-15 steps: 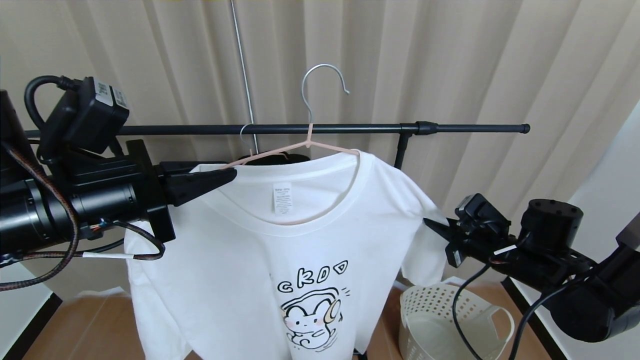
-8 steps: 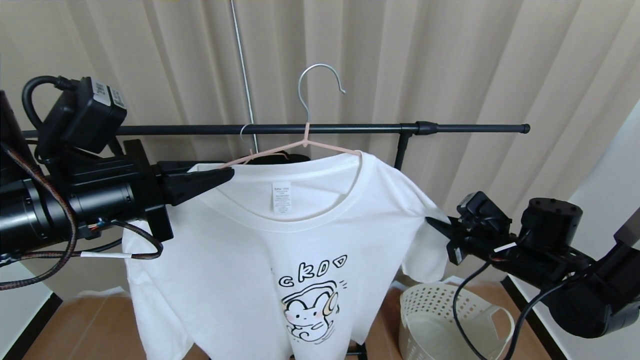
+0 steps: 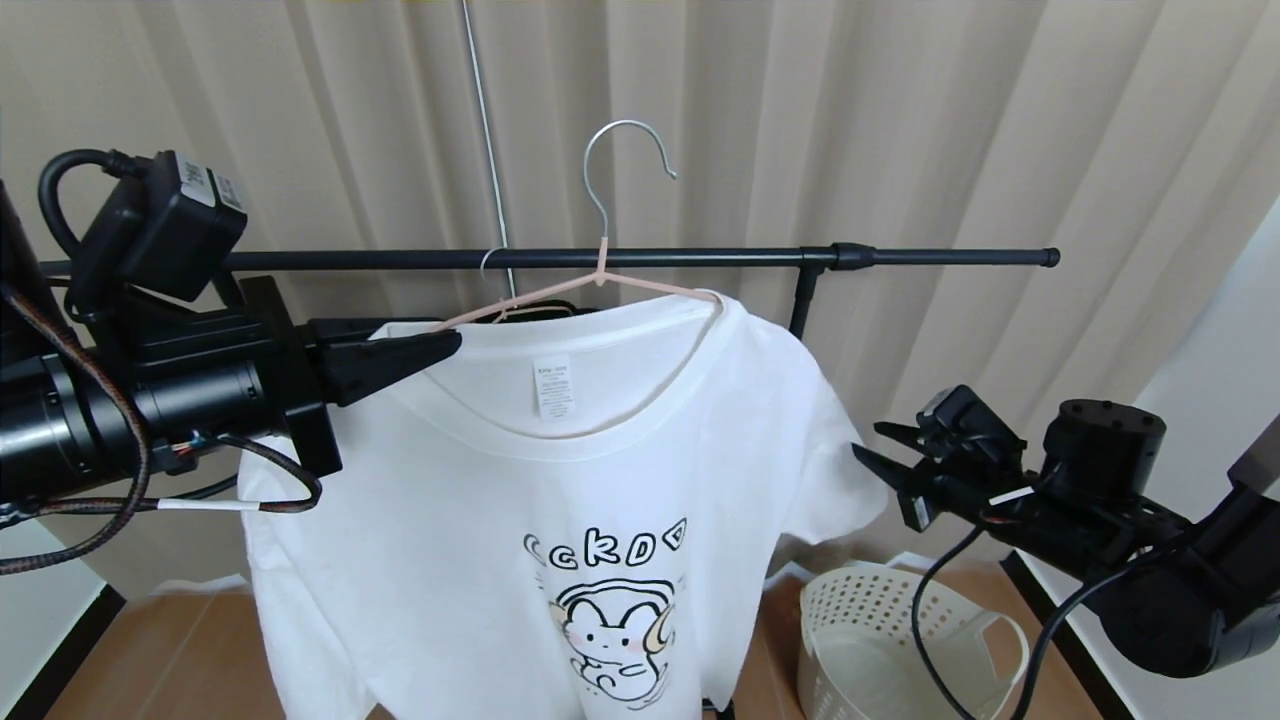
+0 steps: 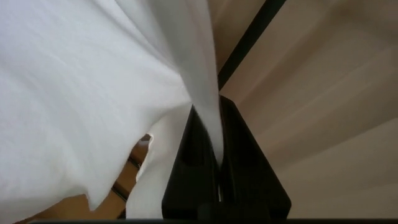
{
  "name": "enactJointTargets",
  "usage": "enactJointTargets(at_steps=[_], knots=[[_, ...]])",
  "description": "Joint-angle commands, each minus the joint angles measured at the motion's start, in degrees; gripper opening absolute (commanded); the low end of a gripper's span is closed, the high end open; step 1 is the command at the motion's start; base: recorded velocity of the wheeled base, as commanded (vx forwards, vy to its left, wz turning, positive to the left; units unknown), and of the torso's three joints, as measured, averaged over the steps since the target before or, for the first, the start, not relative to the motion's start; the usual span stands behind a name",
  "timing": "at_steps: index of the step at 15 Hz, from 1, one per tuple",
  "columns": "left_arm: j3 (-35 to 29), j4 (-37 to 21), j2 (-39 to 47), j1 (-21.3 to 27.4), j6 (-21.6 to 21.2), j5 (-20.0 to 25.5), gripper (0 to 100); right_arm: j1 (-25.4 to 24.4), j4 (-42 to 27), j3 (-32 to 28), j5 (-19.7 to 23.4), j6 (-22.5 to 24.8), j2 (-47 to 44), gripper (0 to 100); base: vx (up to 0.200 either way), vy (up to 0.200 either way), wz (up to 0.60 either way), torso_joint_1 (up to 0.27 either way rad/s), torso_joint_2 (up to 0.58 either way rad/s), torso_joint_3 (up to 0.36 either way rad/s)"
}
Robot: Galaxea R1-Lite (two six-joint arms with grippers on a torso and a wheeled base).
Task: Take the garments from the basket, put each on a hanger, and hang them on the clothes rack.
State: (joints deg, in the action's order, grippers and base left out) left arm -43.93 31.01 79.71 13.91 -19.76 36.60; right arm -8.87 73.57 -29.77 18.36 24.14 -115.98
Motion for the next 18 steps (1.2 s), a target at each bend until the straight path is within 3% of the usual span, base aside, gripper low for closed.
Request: enactJointTargets(at_steps=[1,7,13,16,18], knots=[[0.1,-0.1,0.1,-0.1,0.5,0.1,0,-0.1,0.4,0.3,0.5,-0.1,0.1,100,0.000,0.000,0.00,0.000,0.00,0.000],[0.2,-0.1,0.2,-0.6,1.6,0.0,0,-0.6,3.9,1.0,0.9,-0.2,1.3,100,0.000,0.000,0.00,0.000,0.00,0.000],[0.6,-0.2,0.7,-3.0,3.7,-0.1,0,-3.5,9.3,0.4,0.4,-4.4,2.3,100,0.000,0.000,0.00,0.000,0.00,0.000],[0.1,-0.2,2.1,-3.0,5.3,-6.5,0,-3.7,9.5,0.6,0.4,-4.8,3.3,100,0.000,0.000,0.00,0.000,0.00,0.000],[-0.5,-0.2,3.6,-2.8,6.8,-8.0,0,-3.8,9.5,0.7,0.4,-4.8,3.3,100,0.000,0.000,0.00,0.000,0.00,0.000]])
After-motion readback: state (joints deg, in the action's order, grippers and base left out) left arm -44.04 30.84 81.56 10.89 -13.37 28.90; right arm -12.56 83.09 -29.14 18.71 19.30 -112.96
